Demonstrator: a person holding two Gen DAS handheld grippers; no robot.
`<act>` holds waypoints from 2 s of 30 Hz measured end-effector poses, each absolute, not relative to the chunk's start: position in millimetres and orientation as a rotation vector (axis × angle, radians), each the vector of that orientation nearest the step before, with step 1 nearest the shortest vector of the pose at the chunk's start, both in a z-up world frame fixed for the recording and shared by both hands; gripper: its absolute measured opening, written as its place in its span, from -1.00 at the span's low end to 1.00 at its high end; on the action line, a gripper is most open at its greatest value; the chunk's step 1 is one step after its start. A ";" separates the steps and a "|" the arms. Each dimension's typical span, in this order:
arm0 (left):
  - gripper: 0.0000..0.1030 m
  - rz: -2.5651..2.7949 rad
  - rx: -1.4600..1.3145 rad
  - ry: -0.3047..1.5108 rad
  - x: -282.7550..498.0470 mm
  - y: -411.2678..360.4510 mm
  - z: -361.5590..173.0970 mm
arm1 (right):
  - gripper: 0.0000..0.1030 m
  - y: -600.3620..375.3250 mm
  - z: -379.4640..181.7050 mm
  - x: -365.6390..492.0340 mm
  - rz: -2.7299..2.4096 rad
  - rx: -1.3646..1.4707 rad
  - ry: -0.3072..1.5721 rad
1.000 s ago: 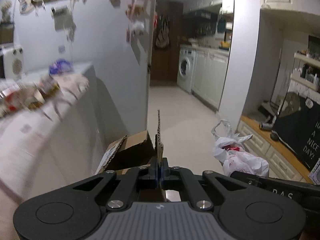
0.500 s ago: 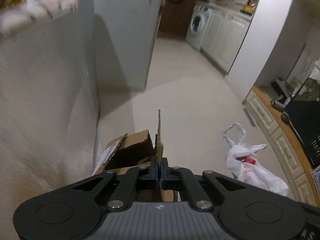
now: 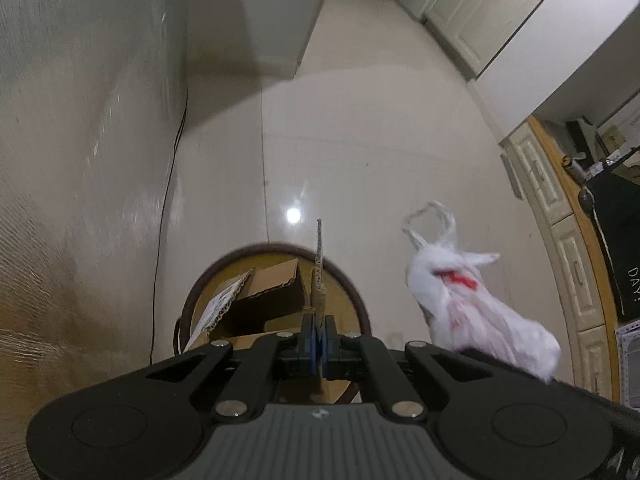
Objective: Collect trash
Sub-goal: 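Carry the white bag and cardboard box over the yellow trash bin with both tools, then open the right tool dropping the white bag while the left tool releases the box into the bin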
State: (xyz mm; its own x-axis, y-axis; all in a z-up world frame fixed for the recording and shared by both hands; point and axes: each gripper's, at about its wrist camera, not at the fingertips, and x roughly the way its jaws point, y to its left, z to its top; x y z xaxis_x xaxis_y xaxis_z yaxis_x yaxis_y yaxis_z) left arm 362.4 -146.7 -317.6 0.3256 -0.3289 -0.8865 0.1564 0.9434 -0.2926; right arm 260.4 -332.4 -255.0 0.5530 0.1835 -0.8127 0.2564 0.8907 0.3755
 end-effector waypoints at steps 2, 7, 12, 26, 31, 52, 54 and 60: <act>-0.95 -0.302 -0.165 1.226 369.8 -141.4 -328.4 | -0.50 -327.2 -263.2 273.8 -0.057 0.524 1.019; -0.95 -0.246 -0.175 1.289 384.4 -125.2 -353.9 | -0.50 -320.1 -280.5 303.5 -0.109 0.594 1.071; -0.95 -0.207 -0.203 1.344 393.8 -113.2 -375.9 | -0.50 -315.9 -302.8 322.1 -0.138 0.679 1.132; -0.37 -0.259 -0.201 1.319 390.9 -119.5 -381.0 | -0.49 -317.4 -370.9 332.5 -0.179 0.743 1.263; -0.35 -0.224 -0.191 1.334 394.6 -114.9 -386.5 | -0.48 -321.9 -384.7 340.7 -0.162 0.751 1.271; 0.64 -0.126 -0.077 1.412 393.2 -109.4 -394.0 | 0.59 -334.1 -389.7 332.3 -0.108 0.605 1.259; 0.74 -0.113 -0.067 1.418 393.7 -108.4 -395.5 | 0.69 -334.7 -389.3 330.7 -0.112 0.572 1.261; 0.92 -0.099 -0.034 1.408 389.3 -106.2 -390.8 | 0.99 -340.8 -387.1 322.6 -0.142 0.512 1.264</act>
